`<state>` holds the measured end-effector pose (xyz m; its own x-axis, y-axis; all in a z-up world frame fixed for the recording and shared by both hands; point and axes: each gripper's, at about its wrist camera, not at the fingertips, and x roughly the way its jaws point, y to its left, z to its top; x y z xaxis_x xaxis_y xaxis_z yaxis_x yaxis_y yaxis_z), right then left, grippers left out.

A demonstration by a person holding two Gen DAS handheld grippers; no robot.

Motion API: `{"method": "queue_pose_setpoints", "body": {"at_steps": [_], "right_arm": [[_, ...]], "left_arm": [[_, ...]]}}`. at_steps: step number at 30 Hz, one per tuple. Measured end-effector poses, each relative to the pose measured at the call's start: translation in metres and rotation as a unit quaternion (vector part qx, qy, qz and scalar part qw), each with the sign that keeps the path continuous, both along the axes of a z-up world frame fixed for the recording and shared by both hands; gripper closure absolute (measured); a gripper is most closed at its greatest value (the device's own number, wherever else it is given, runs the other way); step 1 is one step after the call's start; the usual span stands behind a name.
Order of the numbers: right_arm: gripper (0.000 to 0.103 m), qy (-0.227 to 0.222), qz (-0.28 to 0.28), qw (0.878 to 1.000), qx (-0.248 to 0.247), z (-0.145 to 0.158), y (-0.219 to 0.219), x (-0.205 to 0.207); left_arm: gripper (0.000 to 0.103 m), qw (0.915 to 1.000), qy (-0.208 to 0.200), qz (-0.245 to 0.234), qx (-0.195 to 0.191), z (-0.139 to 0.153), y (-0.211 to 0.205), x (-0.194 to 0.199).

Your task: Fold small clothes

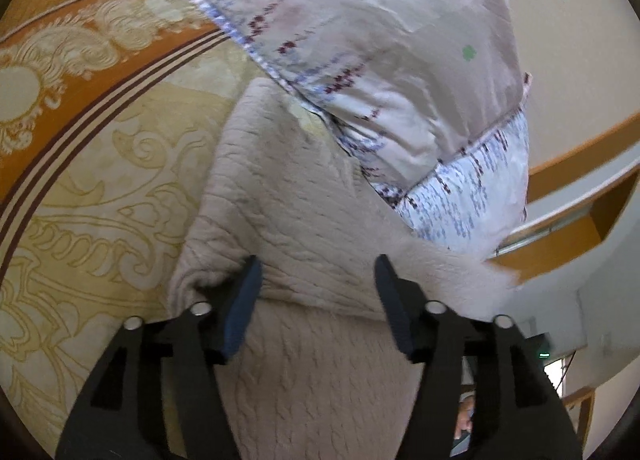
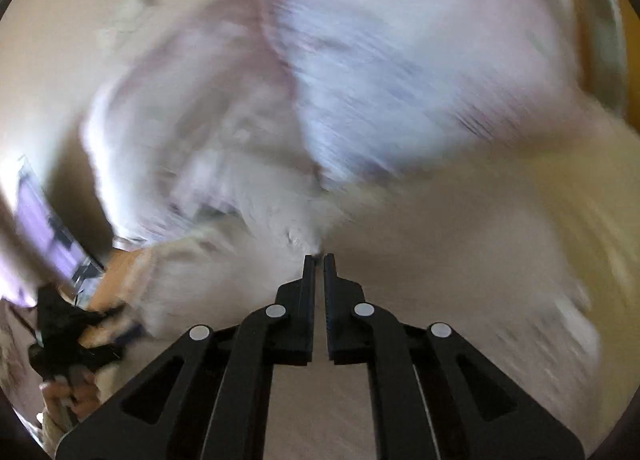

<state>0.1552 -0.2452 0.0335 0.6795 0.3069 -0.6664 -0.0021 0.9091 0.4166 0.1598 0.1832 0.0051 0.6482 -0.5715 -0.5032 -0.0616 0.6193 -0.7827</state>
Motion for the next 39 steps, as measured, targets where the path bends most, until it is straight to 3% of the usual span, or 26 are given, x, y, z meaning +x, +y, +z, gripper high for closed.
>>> {"method": "queue_pose_setpoints", "body": {"at_steps": [3,5,6,7,10,15,20,24,30,33,36,38,39], "right_arm": [[0.095,0.045,-0.035,0.995,0.082,-0.014,-0.047,-0.006],[0.078,0.032,-0.048,0.991,0.123,-0.008,-0.068,-0.007],[0.061,0.030,-0.052,0.990,0.129,-0.006,-0.073,-0.004],[0.058,0.032,-0.053,0.989,0.137,-0.005,-0.077,0.000],[0.058,0.062,-0.038,0.982,0.175,-0.010,-0.084,0.019],[0.059,0.100,-0.025,0.983,0.155,-0.024,-0.064,0.037],[0.072,0.107,-0.014,0.983,0.147,-0.031,-0.051,0.045],[0.095,0.095,0.002,0.987,0.133,-0.032,-0.036,0.050],[0.096,-0.006,-0.039,0.997,0.072,0.004,-0.042,0.029],[0.096,0.016,-0.067,0.997,0.034,-0.006,-0.051,0.027],[0.095,0.068,-0.055,0.995,0.037,-0.024,-0.051,0.033],[0.087,0.063,-0.056,0.995,0.056,-0.021,-0.059,0.025],[0.075,0.056,-0.056,0.995,0.063,-0.018,-0.065,0.019]], "left_arm": [[0.038,0.9998,-0.012,-0.017,0.004,0.007,-0.002,-0.008],[0.038,0.9995,-0.022,-0.019,0.014,0.013,0.001,-0.017],[0.037,0.9993,-0.026,-0.019,0.021,0.015,0.002,-0.021],[0.037,0.9989,-0.029,-0.019,0.032,0.017,0.004,-0.025],[0.037,0.9973,-0.036,-0.019,0.061,0.022,0.009,-0.039],[0.037,0.9943,-0.031,-0.022,0.100,0.020,0.014,-0.054],[0.037,0.9924,-0.022,-0.032,0.116,0.013,0.012,-0.056],[0.037,0.9901,-0.019,-0.042,0.133,0.009,0.005,-0.056],[0.037,0.9890,-0.016,-0.044,0.140,0.005,0.002,-0.056],[0.037,0.9876,-0.017,-0.050,0.148,0.005,-0.001,-0.056],[0.037,0.9863,-0.019,-0.053,0.155,0.005,-0.004,-0.057],[0.037,0.9875,-0.017,-0.055,0.147,0.005,-0.004,-0.059],[0.037,0.9879,-0.017,-0.054,0.144,0.005,-0.004,-0.062]]}}
